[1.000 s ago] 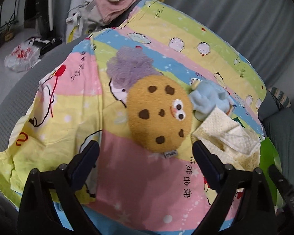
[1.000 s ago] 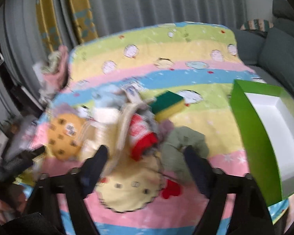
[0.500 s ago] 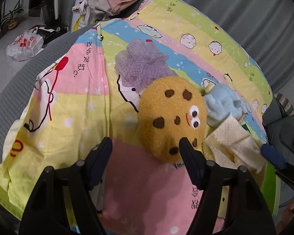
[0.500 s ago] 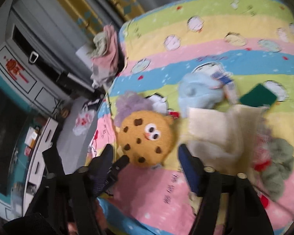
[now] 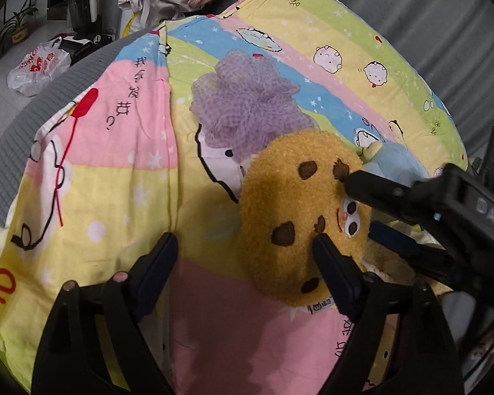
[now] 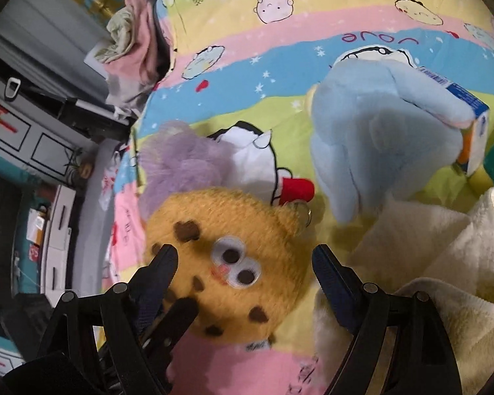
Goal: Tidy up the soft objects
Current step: 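Close the right gripper on the cookie plush's edge and lift it, then carry the cookie plush with the right gripper over the green box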
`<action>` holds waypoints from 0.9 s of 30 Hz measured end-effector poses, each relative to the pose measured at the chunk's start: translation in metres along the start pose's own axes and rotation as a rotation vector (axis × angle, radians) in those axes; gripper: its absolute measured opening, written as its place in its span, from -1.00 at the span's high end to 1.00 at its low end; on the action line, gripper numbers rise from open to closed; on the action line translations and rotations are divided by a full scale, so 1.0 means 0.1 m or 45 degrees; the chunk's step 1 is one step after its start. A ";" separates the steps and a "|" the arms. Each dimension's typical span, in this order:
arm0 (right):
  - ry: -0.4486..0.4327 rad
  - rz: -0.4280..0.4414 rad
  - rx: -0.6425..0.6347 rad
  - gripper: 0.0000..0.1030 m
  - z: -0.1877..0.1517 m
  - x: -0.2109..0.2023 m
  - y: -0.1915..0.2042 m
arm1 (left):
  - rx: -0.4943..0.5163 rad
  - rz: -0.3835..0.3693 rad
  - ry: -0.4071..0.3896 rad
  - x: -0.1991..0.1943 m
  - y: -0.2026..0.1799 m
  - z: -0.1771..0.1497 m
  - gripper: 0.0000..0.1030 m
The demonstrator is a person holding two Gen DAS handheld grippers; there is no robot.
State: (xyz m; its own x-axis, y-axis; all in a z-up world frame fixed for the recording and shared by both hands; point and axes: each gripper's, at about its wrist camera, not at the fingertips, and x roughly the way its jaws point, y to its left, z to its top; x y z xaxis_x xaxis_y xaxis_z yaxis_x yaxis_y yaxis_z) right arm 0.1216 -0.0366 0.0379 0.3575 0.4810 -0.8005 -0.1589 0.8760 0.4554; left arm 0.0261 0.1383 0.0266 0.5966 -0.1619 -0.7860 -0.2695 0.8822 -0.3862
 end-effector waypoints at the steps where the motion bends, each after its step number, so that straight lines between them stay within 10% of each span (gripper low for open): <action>1: -0.005 -0.008 -0.005 -0.65 0.02 0.02 0.00 | 0.004 -0.006 -0.004 0.01 -0.01 0.00 -0.69; 4: 0.018 -0.011 -0.026 -0.65 0.06 0.14 0.00 | 0.023 -0.006 -0.016 0.05 -0.05 0.00 -0.63; 7: 0.037 0.029 -0.014 -0.63 0.07 0.23 -0.04 | 0.028 -0.053 -0.007 0.08 -0.09 -0.01 -0.07; 12: 0.033 0.147 0.030 0.14 0.04 0.24 -0.15 | 0.026 -0.144 0.010 0.06 -0.17 -0.05 0.37; 27: -0.315 0.193 0.013 0.38 -0.60 -1.01 -0.26 | 0.277 -0.417 -0.173 -0.78 -0.85 -0.45 0.39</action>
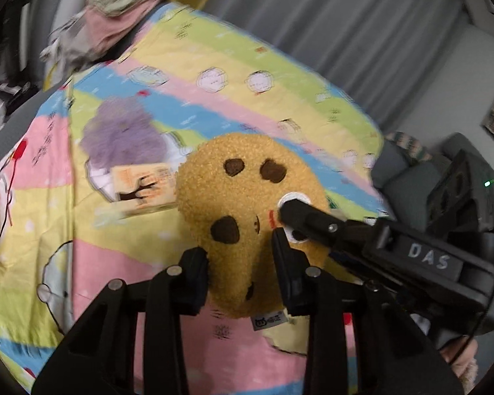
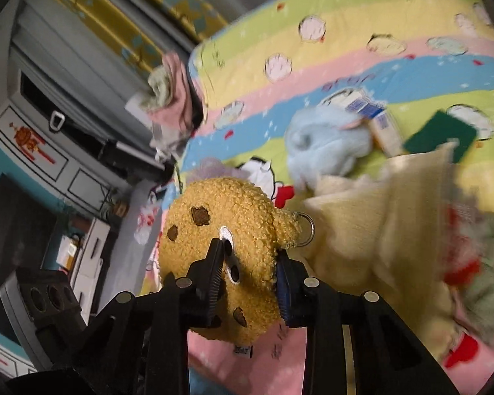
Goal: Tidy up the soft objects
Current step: 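Carry the cookie plush with the right gripper over the green box, then open the right gripper to drop the cookie plush into the box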
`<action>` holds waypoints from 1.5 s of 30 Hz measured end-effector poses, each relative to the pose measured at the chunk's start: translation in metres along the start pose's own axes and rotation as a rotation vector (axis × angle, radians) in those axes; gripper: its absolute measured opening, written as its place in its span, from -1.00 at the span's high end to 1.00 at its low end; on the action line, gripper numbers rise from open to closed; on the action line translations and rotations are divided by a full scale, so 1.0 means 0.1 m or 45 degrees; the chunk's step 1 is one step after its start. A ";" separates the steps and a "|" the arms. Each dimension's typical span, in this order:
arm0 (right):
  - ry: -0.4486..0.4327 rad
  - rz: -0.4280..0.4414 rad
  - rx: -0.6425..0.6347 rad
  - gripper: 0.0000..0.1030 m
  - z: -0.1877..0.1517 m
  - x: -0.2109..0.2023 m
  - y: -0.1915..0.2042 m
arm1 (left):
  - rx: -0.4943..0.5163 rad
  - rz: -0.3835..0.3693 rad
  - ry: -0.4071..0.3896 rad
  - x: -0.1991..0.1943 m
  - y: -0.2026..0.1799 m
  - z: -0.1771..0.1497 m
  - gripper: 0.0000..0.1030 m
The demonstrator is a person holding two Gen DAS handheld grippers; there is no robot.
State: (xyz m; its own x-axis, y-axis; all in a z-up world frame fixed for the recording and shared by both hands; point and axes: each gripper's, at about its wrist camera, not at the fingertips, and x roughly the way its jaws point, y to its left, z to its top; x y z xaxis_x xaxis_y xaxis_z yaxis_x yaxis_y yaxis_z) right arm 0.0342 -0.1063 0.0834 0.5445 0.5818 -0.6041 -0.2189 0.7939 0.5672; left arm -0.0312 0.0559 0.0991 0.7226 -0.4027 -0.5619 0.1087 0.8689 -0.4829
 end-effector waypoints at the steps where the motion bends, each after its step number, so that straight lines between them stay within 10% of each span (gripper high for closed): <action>1: -0.021 0.005 0.000 0.38 -0.02 -0.09 -0.01 | 0.022 -0.025 -0.013 -0.04 -0.09 -0.01 0.39; 23: -0.627 -0.282 0.252 0.37 -0.31 -2.54 -1.19 | 0.482 -0.475 0.154 0.60 -2.43 -0.42 0.38; 45: -0.515 -0.599 0.761 0.37 -0.58 -2.91 -2.80 | 0.694 -0.393 0.535 1.57 -3.32 -1.31 0.29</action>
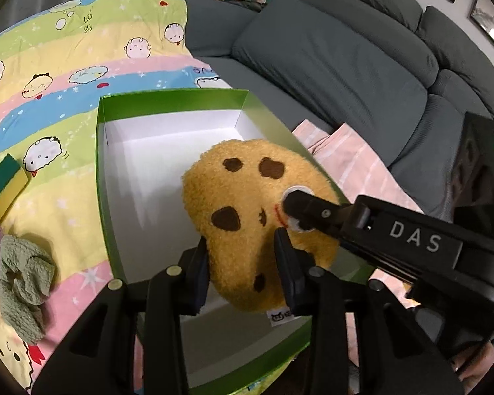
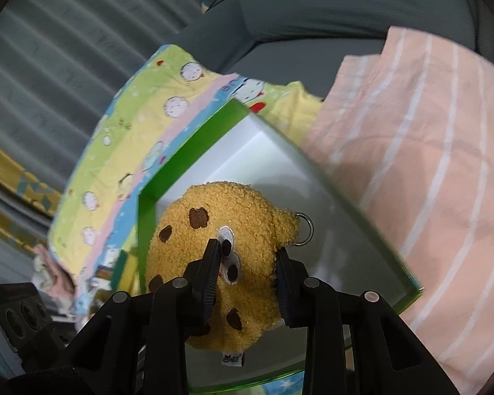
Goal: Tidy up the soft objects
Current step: 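Open the right gripper to drop the cookie plush into the box, then move the right gripper back to the tissue pack with tree print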
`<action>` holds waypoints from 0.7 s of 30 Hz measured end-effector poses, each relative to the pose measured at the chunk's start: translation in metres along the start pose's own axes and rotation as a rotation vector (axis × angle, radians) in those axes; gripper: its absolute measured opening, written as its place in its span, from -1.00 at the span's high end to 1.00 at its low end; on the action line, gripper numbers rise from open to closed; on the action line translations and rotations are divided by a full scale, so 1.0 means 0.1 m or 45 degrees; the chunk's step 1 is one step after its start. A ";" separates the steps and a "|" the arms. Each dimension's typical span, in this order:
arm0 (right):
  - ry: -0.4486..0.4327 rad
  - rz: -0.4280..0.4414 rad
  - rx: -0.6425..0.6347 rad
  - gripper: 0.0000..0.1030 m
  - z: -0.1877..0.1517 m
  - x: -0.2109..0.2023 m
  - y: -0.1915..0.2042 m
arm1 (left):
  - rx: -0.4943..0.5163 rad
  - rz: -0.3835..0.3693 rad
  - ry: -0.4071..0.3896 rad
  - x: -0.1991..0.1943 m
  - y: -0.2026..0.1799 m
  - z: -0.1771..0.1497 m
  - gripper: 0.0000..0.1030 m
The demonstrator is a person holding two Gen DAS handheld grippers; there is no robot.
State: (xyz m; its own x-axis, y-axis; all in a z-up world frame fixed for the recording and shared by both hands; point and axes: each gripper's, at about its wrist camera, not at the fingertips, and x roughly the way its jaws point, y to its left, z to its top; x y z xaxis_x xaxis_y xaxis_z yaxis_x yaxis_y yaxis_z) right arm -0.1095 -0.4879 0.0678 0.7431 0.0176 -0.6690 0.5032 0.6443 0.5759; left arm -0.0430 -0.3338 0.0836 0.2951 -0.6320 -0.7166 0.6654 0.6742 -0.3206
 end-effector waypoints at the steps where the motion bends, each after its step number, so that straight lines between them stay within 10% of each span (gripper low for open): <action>1: -0.010 -0.033 -0.005 0.37 0.00 0.00 0.00 | 0.002 0.004 0.003 0.01 0.00 -0.01 0.25; 4: -0.037 -0.150 -0.021 0.34 0.01 -0.01 0.01 | 0.014 0.021 -0.012 -0.03 0.00 -0.03 -0.16; 9: -0.046 -0.140 -0.056 -0.75 0.00 -0.07 0.06 | -0.034 0.020 -0.068 -0.30 0.14 -0.03 -0.52; 13: -0.132 -0.225 -0.070 -0.75 -0.01 -0.23 0.10 | -0.093 0.070 -0.147 -0.63 0.35 -0.06 -0.56; 21: -0.206 -0.015 -0.114 -0.77 -0.09 -0.47 0.37 | -0.219 0.302 -0.289 -1.32 0.92 -0.29 -0.92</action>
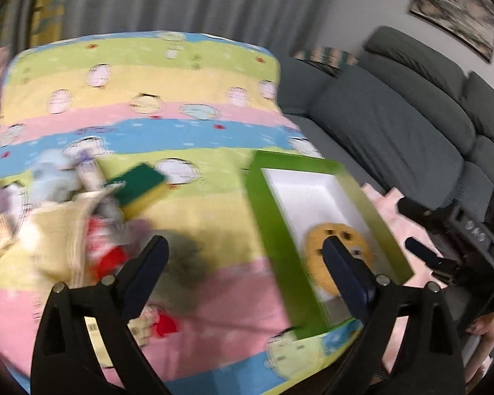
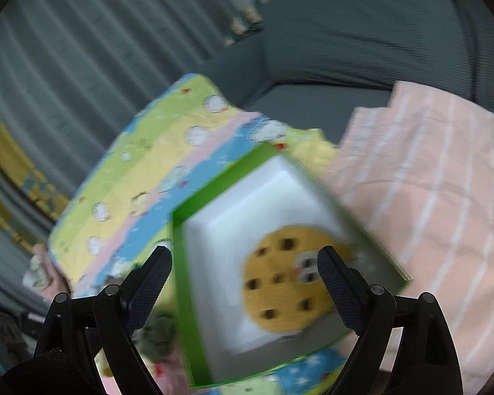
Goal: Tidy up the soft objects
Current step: 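Move the right gripper back to the tissue pack with tree print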
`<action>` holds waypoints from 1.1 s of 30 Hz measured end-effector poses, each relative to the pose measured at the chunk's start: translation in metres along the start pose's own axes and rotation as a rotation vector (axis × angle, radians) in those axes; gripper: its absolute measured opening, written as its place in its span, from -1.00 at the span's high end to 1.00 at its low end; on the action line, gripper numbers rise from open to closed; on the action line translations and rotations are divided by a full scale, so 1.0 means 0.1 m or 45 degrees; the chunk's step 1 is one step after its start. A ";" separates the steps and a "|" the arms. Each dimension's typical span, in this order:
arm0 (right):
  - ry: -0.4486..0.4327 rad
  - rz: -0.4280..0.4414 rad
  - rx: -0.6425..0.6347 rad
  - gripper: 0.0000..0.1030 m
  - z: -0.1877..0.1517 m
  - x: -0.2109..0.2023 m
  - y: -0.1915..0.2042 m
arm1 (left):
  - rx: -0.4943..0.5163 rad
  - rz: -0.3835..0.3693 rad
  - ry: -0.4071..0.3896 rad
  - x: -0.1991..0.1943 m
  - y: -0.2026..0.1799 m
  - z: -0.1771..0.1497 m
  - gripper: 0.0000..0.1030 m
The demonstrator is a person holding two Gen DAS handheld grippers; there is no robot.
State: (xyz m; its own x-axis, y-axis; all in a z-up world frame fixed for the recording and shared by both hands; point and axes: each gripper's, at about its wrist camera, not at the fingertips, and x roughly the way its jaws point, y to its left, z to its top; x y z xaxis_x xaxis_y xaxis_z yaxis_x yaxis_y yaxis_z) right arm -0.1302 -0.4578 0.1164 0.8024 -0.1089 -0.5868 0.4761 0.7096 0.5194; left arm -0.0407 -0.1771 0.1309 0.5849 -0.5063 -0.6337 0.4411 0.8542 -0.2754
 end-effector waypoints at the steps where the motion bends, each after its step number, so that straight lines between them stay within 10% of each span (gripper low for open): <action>1: 0.005 0.054 -0.019 -0.78 -0.03 0.01 0.09 | -0.007 0.029 -0.006 -0.06 0.09 0.00 -0.96; 19: 0.295 0.468 -0.497 -0.80 -1.09 0.41 1.92 | -0.481 0.617 -0.046 -0.66 2.34 -0.64 -0.95; 33: 0.722 0.601 -0.749 -0.80 -2.27 1.19 3.58 | -0.761 0.679 -0.042 -1.07 3.14 -0.81 -0.95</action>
State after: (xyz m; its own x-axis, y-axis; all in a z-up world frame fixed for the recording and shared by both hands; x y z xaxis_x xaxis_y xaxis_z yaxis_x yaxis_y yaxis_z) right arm 0.0536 -0.0589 0.0916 0.4978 0.5243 -0.6909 -0.2354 0.8483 0.4742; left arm -0.0201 0.1543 0.0532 0.6382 -0.0072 -0.7698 -0.3376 0.8961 -0.2882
